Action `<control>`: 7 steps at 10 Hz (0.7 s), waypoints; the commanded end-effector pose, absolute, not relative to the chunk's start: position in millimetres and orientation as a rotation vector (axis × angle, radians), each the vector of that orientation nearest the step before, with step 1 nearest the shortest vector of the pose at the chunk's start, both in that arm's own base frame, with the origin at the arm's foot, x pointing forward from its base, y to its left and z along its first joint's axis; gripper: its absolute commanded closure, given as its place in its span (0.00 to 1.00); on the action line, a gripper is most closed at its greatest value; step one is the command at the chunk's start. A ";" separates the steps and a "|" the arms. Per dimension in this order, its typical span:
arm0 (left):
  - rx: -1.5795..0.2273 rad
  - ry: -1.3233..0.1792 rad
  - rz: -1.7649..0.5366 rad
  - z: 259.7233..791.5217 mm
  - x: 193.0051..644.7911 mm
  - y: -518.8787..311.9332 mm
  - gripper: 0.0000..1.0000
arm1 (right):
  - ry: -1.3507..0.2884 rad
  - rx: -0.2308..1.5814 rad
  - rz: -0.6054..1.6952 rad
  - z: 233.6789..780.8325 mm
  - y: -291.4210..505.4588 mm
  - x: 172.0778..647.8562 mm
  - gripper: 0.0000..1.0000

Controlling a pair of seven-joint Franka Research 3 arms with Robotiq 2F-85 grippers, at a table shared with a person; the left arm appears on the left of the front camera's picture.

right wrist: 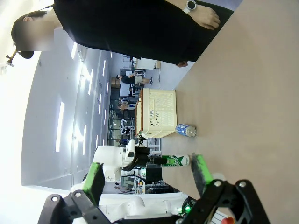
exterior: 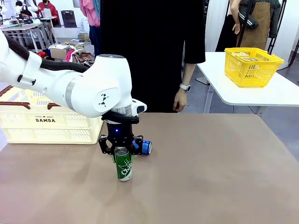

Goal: Place the drinks into the Shopping basket.
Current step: Pick up one drink and place it into the Shopping basket.

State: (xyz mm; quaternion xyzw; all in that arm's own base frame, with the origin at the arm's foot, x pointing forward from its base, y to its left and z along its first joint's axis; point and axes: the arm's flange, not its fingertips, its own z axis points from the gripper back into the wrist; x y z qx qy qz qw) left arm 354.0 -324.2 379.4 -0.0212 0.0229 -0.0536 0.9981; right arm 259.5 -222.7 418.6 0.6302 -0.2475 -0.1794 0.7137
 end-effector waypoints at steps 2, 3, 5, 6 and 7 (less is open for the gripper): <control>-0.004 -0.063 -0.146 453.9 322.1 -303.2 1.00 | -0.552 1.401 -0.393 421.0 -223.1 258.8 0.00; 0.007 -0.096 -0.177 486.4 316.5 -295.8 1.00 | -0.552 1.401 -0.393 421.0 -223.1 258.8 0.00; 0.034 -0.147 -0.232 532.7 310.3 -289.1 1.00 | -0.552 1.401 -0.393 421.0 -223.1 258.8 0.00; 0.029 -0.162 -0.229 545.1 308.9 -286.3 1.00 | -0.552 1.401 -0.393 421.0 -223.1 258.8 0.00; 0.000 -0.171 -0.244 549.3 307.5 -283.5 1.00 | -0.552 1.401 -0.393 421.0 -223.1 258.8 0.00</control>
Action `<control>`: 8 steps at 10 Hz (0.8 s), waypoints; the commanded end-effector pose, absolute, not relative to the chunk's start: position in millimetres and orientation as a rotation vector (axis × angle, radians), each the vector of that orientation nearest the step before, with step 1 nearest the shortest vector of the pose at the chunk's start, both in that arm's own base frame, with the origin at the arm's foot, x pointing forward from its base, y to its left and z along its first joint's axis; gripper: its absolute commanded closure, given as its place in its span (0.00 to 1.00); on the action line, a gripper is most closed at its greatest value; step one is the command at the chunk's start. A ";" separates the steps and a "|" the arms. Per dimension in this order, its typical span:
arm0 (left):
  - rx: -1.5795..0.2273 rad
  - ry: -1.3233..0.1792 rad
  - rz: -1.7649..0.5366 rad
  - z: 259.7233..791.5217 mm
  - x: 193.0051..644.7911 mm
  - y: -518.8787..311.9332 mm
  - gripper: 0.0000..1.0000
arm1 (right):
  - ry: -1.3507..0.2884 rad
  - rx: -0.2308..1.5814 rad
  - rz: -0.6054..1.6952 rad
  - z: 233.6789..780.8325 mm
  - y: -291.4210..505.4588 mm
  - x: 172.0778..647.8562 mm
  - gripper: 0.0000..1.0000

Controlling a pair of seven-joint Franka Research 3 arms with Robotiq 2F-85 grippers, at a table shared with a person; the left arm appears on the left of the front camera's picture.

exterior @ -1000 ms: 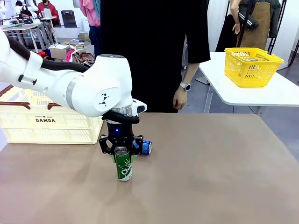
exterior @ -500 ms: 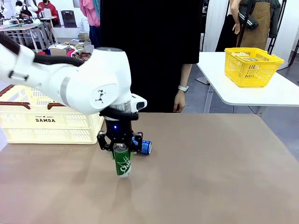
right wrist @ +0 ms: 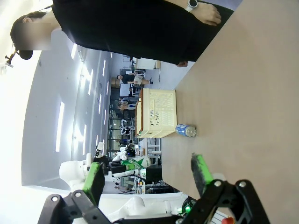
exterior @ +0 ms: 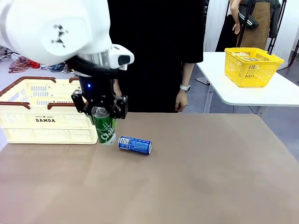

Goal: Place the drinks into the Shopping basket.
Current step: Pick up one drink and place it into the Shopping basket.

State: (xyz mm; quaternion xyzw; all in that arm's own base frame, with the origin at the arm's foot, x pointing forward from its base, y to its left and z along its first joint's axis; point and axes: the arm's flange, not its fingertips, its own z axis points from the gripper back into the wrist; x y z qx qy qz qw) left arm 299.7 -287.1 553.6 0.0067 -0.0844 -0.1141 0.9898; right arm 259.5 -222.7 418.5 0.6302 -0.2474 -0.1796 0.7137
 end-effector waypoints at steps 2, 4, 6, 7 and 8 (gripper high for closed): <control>0.014 -0.169 -0.229 553.6 299.7 -287.1 1.00 | -0.552 1.401 -0.393 421.0 -223.1 258.8 0.00; 0.014 -0.169 -0.229 553.6 299.7 -287.1 1.00 | -0.552 1.401 -0.393 421.0 -223.1 258.8 0.00; 0.014 -0.169 -0.229 553.6 299.7 -287.1 1.00 | -0.552 1.401 -0.393 421.0 -223.1 258.8 0.00; 0.015 -0.166 -0.231 549.6 300.4 -289.6 1.00 | -0.552 1.401 -0.393 421.0 -223.1 258.8 0.00; -0.026 -0.232 -0.210 570.8 309.3 -272.8 1.00 | -0.552 1.401 -0.393 421.0 -223.1 258.8 0.00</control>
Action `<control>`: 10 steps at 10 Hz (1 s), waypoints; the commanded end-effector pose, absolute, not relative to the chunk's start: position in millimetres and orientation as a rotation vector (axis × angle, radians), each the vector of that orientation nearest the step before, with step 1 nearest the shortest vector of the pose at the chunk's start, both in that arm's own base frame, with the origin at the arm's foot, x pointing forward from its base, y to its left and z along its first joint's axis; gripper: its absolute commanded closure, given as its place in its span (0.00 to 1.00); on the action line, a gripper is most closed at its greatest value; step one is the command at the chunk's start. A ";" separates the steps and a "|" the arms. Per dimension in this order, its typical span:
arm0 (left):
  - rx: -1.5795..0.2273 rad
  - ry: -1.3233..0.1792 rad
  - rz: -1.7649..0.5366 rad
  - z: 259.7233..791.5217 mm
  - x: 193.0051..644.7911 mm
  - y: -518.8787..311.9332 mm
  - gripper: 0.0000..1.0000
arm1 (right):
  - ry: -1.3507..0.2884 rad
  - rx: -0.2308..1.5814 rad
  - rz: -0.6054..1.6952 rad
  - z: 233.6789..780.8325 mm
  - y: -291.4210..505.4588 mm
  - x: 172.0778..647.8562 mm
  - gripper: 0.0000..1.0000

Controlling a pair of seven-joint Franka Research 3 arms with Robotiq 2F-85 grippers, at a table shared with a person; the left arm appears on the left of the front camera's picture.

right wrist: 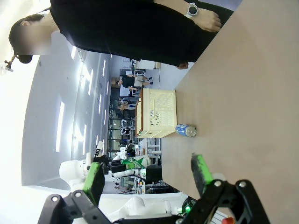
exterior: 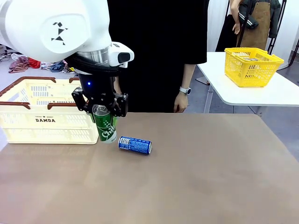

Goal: Place the drinks into the Shopping basket.
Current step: Pick up one drink and place it into the Shopping basket.

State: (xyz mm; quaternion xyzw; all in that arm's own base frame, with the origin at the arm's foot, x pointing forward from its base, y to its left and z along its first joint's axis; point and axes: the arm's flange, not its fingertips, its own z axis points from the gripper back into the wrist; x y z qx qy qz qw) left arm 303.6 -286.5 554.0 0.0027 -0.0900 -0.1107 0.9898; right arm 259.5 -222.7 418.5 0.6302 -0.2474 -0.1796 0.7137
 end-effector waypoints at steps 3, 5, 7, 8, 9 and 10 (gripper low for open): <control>-0.044 -0.305 -0.180 630.2 374.9 -174.7 1.00 | -0.552 1.401 -0.393 421.0 -223.1 258.8 0.00; -0.137 -0.287 -0.188 641.7 439.5 -105.1 1.00 | -0.552 1.401 -0.393 421.0 -223.1 258.8 0.00; -0.263 -0.293 -0.033 633.4 502.8 -47.7 1.00 | -0.552 1.401 -0.393 421.0 -223.1 258.8 0.00; -0.262 -0.290 0.059 620.7 525.9 -29.2 1.00 | -0.552 1.401 -0.393 421.0 -223.1 258.8 0.00; -0.266 -0.301 0.073 608.9 540.1 -23.0 1.00 | -0.552 1.401 -0.393 421.0 -223.1 258.8 0.00; -0.234 -0.248 0.120 595.3 554.2 -20.6 1.00 | -0.552 1.401 -0.393 421.0 -223.1 258.8 0.00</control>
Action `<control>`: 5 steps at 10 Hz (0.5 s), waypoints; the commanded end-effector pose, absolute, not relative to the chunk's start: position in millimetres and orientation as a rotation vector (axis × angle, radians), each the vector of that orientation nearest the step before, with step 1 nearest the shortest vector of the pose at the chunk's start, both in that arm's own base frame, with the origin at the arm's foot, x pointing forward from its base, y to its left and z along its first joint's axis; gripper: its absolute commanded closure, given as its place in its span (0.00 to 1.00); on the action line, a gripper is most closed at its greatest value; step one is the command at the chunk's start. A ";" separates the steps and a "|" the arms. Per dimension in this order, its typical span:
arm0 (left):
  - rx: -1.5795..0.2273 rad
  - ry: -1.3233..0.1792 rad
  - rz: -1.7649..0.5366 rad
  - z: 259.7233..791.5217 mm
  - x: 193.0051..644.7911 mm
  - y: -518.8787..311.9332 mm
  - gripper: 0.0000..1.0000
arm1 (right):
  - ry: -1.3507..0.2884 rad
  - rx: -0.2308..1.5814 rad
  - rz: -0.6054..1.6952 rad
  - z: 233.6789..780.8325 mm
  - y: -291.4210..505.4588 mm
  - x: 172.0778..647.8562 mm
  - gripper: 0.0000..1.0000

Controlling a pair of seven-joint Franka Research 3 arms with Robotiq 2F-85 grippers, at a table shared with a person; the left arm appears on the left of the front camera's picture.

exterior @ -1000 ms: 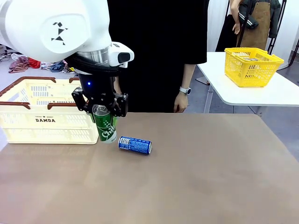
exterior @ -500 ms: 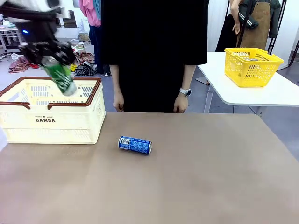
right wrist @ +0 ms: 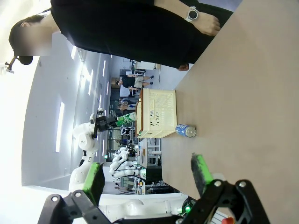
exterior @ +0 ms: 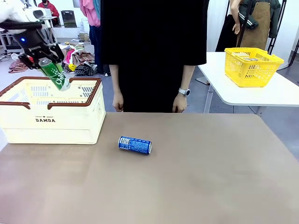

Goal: Place the drinks into the Shopping basket.
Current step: Pick up one drink and place it into the Shopping basket.

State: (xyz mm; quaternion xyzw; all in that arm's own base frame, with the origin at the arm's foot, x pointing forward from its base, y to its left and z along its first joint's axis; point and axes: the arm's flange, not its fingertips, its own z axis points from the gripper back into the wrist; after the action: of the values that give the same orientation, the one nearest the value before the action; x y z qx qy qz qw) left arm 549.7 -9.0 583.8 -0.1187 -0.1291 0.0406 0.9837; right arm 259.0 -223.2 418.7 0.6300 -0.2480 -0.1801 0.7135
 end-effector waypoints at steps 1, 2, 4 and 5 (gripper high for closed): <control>-0.220 -0.219 0.149 584.1 565.5 -20.6 1.00 | -0.552 1.401 -0.393 421.0 -223.1 258.8 0.00; -0.204 -0.173 0.168 574.5 572.8 -22.0 1.00 | -0.552 1.401 -0.393 421.0 -223.1 258.8 0.00; -0.175 -0.110 0.191 585.9 563.4 -33.0 1.00 | -0.552 1.401 -0.393 421.0 -223.1 258.8 0.00; -0.201 -0.173 0.166 554.0 573.0 -21.6 1.00 | -0.552 1.401 -0.393 421.0 -223.1 258.8 0.00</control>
State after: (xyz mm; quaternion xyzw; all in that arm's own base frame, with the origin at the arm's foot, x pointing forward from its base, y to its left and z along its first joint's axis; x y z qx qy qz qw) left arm 569.7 -29.1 558.0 -0.0913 -0.0671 0.0882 0.9896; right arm 259.1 -223.1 418.7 0.6300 -0.2479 -0.1800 0.7136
